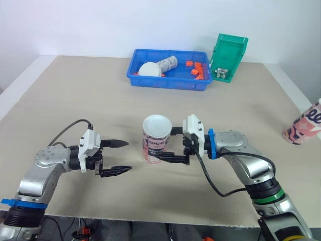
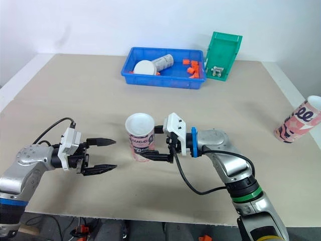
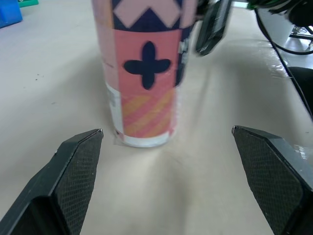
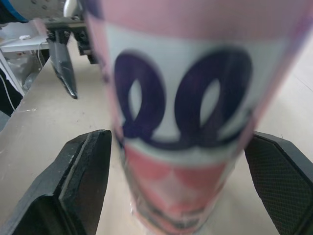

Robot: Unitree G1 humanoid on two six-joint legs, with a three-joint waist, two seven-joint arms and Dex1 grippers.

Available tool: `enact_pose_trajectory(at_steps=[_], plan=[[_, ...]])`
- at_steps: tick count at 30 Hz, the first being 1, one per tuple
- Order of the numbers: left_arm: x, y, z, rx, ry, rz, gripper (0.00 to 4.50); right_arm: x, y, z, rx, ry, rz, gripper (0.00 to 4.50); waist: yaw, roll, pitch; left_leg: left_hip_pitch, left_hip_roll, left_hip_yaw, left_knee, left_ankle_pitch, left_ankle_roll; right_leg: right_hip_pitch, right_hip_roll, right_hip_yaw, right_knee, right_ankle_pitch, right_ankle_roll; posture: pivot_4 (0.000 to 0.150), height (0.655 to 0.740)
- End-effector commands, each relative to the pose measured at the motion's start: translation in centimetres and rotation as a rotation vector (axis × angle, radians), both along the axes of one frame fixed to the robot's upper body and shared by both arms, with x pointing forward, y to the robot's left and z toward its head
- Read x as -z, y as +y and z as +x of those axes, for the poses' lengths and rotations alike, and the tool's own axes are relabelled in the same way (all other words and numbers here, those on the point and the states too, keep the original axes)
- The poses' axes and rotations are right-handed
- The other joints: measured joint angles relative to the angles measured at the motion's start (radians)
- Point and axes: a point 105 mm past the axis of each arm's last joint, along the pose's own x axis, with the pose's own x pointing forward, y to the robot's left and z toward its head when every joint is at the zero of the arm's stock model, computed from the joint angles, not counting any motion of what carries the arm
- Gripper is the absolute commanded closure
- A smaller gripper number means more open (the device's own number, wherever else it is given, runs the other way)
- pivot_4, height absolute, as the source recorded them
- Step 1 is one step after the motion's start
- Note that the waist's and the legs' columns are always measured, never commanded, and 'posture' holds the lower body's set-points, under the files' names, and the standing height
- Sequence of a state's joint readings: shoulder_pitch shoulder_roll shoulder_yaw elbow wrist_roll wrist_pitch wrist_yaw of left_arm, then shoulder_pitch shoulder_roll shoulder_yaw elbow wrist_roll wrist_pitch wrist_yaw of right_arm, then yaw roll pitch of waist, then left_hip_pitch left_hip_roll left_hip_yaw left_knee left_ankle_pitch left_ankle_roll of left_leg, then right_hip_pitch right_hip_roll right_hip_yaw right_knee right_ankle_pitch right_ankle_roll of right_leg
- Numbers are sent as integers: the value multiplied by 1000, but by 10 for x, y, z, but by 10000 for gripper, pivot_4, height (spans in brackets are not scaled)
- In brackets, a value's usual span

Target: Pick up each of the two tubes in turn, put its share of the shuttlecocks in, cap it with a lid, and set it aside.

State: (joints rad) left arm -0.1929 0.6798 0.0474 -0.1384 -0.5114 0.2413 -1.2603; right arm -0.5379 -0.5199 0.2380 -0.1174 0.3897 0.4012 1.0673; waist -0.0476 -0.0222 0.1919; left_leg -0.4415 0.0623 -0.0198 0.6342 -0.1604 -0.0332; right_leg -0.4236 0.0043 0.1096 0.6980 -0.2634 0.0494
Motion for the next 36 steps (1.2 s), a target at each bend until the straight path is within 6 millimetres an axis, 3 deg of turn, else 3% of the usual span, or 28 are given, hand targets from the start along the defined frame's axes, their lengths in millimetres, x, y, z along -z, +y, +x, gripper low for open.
enact_pose_trajectory(at_steps=[1, 9, 13, 20, 26, 33, 36], plan=[[-13, 1, 0, -11, -51, -11, 964, -11, 0, 4, -13, -54, 14, 0, -1, 0, 0, 0, 0, 0, 0, 0, 0, 0, 0, 0, 0, 0, 0, 1500, 7038], [-21, 10, -1, -74, -68, -57, 964, -8, 23, -11, -135, -29, 33, 0, -4, 0, 0, 0, 1, 1, -2, 0, 0, -1, 1, 0, 0, -1, -1, 1500, 7038], [-30, 10, -6, -98, -87, -97, 964, -1, 32, 1, -105, -15, 51, 0, -3, 0, 0, 0, 2, 0, -2, 0, 0, -1, 2, 0, 0, -1, -2, 1500, 7038], [-27, 6, -10, -97, -88, -101, 964, 0, 34, 12, -70, -14, 67, 0, -2, -1, 0, 0, 2, 0, -2, 0, 0, -1, 2, 0, 0, -1, -1, 1500, 7038], [-29, -2, -8, -79, -105, -116, 0, -8, 26, 11, -50, -21, 88, 19919, -1, -1, 0, 0, 2, 0, -2, 0, -1, -1, 2, 0, 0, -1, -2, 1500, 7038], [-49, -35, 19, -32, -136, -234, 0, -38, -9, 19, 91, -85, 154, 19919, 2, -1, 0, 0, 1, 0, 0, 0, -1, 0, 2, 0, 0, 0, 0, 1500, 7038], [-59, -57, 35, -22, -156, -277, 0, -49, -59, 42, 336, -131, 185, 19919, 4, -1, 0, -1, 0, 0, 0, 0, -1, 1, 1, 1, -1, 3, 5, 1500, 7038]])
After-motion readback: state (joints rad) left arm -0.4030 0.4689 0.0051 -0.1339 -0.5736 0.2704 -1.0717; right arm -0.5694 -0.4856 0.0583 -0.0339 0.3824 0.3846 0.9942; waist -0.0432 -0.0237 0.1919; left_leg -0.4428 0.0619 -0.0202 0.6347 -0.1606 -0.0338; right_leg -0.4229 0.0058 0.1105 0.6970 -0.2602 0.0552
